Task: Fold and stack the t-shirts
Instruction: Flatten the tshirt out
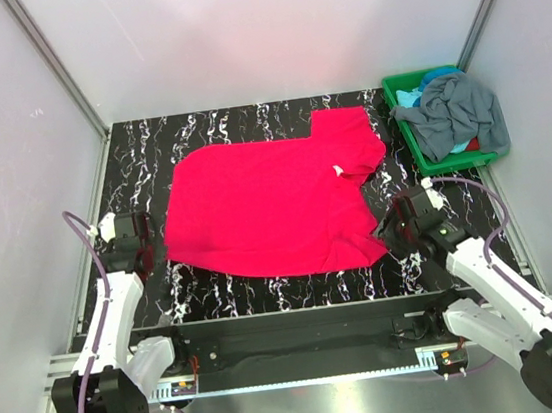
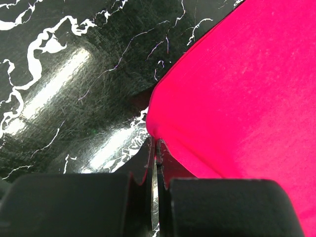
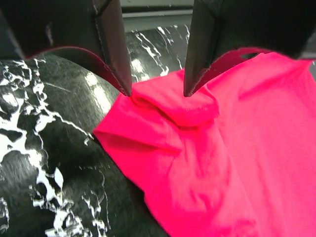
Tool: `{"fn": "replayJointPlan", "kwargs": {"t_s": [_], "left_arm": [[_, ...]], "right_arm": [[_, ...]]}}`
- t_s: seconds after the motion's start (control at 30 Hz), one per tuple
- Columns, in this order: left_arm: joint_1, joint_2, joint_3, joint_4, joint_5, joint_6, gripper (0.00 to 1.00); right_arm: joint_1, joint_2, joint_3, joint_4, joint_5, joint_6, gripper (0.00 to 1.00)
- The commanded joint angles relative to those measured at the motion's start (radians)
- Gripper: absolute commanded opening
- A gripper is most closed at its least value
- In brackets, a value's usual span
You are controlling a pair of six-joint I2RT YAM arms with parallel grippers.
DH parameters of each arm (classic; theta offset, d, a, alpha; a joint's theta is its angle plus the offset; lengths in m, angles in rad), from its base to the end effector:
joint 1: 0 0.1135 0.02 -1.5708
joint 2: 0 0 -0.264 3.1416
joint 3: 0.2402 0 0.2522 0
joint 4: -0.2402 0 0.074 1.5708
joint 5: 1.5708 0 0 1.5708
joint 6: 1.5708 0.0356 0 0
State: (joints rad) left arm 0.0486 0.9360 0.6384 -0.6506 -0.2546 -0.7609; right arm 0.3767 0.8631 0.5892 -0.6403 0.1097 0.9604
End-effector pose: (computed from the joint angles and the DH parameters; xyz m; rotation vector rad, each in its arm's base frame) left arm 0.1778 0.0176 0.2235 -1.0676 2.2334 0.0192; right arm 0.1569 0.0579 0.2190 0.7727 2.4076 0.4248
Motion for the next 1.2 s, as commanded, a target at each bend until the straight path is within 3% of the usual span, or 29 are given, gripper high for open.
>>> {"fn": "replayJointPlan", "kwargs": {"t_s": [0.0, 0.23, 0.4, 0.9, 1.0, 1.03, 1.1, 1.17], "left_arm": [[0.007, -0.011, -0.006, 0.055, -0.011, -0.011, 0.00], [0.007, -0.032, -0.042, 0.068, 0.011, -0.012, 0.00], [0.007, -0.052, -0.052, 0.071, 0.017, -0.012, 0.00], [0.005, -0.042, -0.072, 0.100, 0.035, -0.034, 0.00], [0.005, -0.029, -0.068, 0.101, 0.035, -0.046, 0.00], [0.005, -0.020, -0.063, 0.101, 0.037, -0.046, 0.00], [0.007, -0.014, -0.062, 0.101, 0.032, -0.046, 0.00], [0.005, -0.017, -0.063, 0.101, 0.028, -0.048, 0.00]], "right_arm": [[-0.004, 0.066, 0.061, 0.063, 0.068, 0.012, 0.52], [-0.004, 0.336, 0.210, 0.076, 0.084, 0.025, 0.44], [-0.004, 0.439, 0.277, -0.057, 0.074, 0.095, 0.33], [-0.004, 0.545, 0.130, 0.103, -0.016, 0.133, 0.43], [-0.004, 0.563, 0.133, 0.120, -0.007, 0.115, 0.38], [-0.004, 0.570, 0.138, 0.126, -0.007, 0.097, 0.22], [-0.004, 0.574, 0.153, 0.134, -0.004, 0.072, 0.02], [-0.004, 0.557, 0.156, 0.131, 0.016, 0.040, 0.00]]}}
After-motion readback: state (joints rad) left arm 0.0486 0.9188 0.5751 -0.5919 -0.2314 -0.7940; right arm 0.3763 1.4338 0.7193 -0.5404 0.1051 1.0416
